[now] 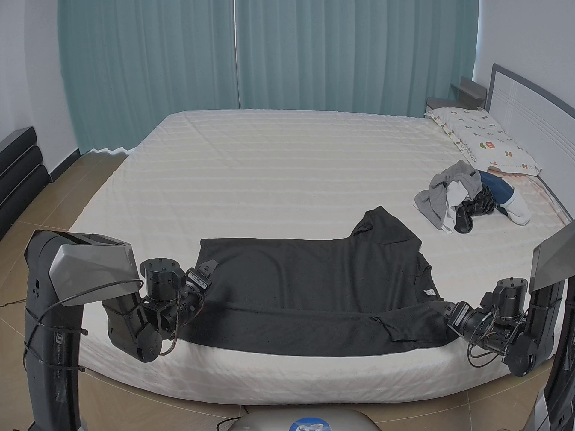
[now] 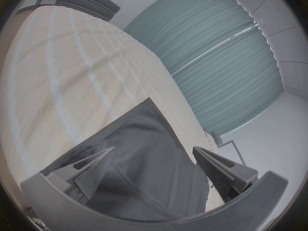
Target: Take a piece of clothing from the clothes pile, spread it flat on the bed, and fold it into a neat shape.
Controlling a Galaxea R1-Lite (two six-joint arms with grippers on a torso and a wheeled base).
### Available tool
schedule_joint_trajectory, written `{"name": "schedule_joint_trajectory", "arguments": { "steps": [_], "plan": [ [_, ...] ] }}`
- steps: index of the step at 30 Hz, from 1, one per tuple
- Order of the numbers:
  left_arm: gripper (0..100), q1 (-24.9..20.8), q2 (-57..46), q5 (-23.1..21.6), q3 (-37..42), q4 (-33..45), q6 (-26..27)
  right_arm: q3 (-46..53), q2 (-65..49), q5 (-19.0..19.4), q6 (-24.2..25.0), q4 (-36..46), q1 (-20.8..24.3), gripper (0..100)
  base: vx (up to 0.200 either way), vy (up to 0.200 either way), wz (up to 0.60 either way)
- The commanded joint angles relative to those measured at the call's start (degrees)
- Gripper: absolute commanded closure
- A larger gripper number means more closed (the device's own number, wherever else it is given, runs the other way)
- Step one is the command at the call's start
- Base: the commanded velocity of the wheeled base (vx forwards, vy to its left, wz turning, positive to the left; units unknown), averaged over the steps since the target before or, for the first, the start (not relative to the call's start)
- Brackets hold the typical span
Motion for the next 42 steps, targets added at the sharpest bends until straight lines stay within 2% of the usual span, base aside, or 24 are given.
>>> {"name": "schedule_joint_trajectory", "arguments": {
  "steps": [1,5,14,21,22,24,25,26,30,42],
  "plan": [
    [0,0.2,1.3,0.8,-2.2,-0.1,0.0,0.0,0.2,0.0,0.0,-0.4,0.2,0,0.0,0.0,0.0],
    [0,1.9,1.3,1.7,-3.4,-0.1,-0.2,0.0,0.2,0.0,0.0,-0.4,0.2,0,0.0,0.0,0.0],
    [0,5.3,-2.7,0.8,0.5,0.2,-0.6,0.1,-0.2,0.0,0.0,-0.4,0.1,0,0.0,0.0,0.0],
    [0,6.6,-8.1,-8.2,11.0,0.5,0.4,0.1,-0.2,0.0,0.0,-0.4,0.1,0,0.0,0.0,0.0],
    [0,6.6,-8.1,-8.2,11.0,0.5,0.4,0.1,-0.2,0.0,0.0,-0.4,0.1,0,0.0,0.0,0.0],
    [0,6.5,-10.3,-10.8,15.8,0.8,3.7,0.8,-0.5,0.0,-0.3,-0.4,-0.1,0,0.0,0.0,0.0],
    [0,6.5,-10.3,-10.8,15.8,0.8,3.7,0.8,-0.5,0.0,-0.3,-0.4,-0.1,0,0.0,0.0,0.0],
    [0,6.3,-10.3,-11.2,19.0,0.7,7.2,1.8,-0.5,0.0,-0.7,-0.4,-0.1,0,0.0,0.0,0.0],
    [0,6.1,-10.4,-11.1,22.2,0.8,11.1,2.6,-0.4,0.0,-2.0,-0.4,-0.1,0,0.0,0.0,0.0],
    [0,5.8,-8.7,-11.5,21.9,0.0,12.6,2.3,0.4,0.1,-2.2,-0.3,-0.7,0,0.0,0.0,0.0]
  ]
}}
